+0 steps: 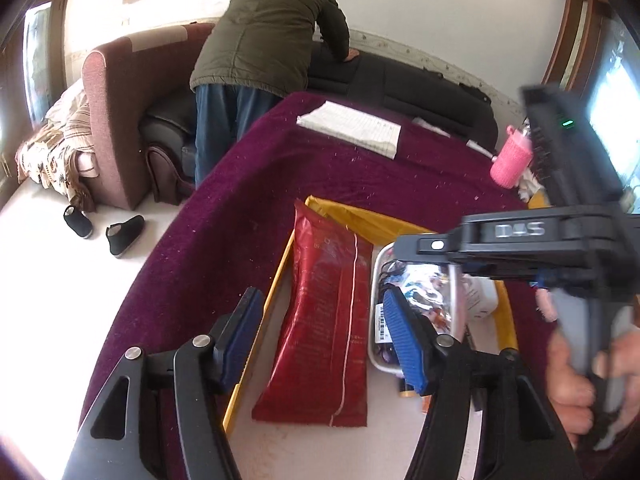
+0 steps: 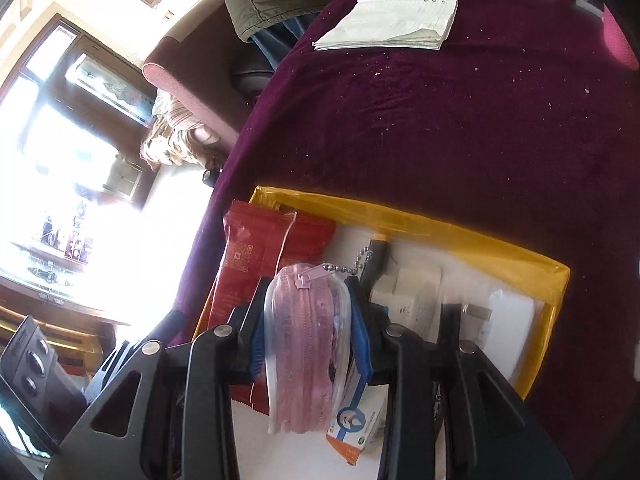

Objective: Organize objects
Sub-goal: 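Lower the red packet and pink pouch into the yellow box with both grippers, then open both grippers and withdraw them from the yellow box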

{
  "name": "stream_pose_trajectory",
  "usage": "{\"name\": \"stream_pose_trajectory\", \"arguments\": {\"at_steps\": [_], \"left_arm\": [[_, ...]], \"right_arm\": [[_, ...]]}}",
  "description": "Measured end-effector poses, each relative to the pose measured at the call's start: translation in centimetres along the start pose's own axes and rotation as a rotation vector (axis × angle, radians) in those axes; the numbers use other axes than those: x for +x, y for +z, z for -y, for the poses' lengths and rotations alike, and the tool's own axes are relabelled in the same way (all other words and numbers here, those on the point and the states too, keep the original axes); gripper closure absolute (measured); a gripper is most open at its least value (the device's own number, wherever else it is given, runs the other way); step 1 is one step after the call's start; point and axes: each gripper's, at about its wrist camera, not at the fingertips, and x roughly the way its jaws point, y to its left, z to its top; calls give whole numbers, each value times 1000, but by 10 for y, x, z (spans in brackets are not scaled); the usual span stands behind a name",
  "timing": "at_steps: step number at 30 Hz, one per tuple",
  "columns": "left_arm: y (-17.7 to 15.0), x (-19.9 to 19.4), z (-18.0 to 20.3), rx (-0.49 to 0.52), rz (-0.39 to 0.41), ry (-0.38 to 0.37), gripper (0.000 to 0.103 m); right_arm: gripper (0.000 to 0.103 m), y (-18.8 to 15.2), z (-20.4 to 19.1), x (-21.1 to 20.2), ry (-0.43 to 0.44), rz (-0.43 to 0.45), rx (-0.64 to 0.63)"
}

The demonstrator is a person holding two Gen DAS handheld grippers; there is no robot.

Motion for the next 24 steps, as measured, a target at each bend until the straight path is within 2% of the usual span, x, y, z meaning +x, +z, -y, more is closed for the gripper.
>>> {"name": "stream_pose_trajectory", "arguments": {"at_steps": [3,7,11,16,19,24], "left_arm": [[-4,-24,-2,-10,45,-14,45],[-12,-50,0,-13,91,-10,36],[-20,-60,3,-12,80,-5,36],[-27,-69,12,-23,79,-7,36],[-33,-76,22,-23,81,-21,36],[-47,-88,62,48,101,-6,36]], "right_arm": [[68,5,-1,3,-28,13,3],[68,14,-6,3,-73,46,-21],[61,13,-15,-24,-33,114,-33],[53,5,-18,-68,-22,196,-41],[52,-10,-14,-97,-44,234,-76],[46,-54,8,-141,-154,297,-155]]}}
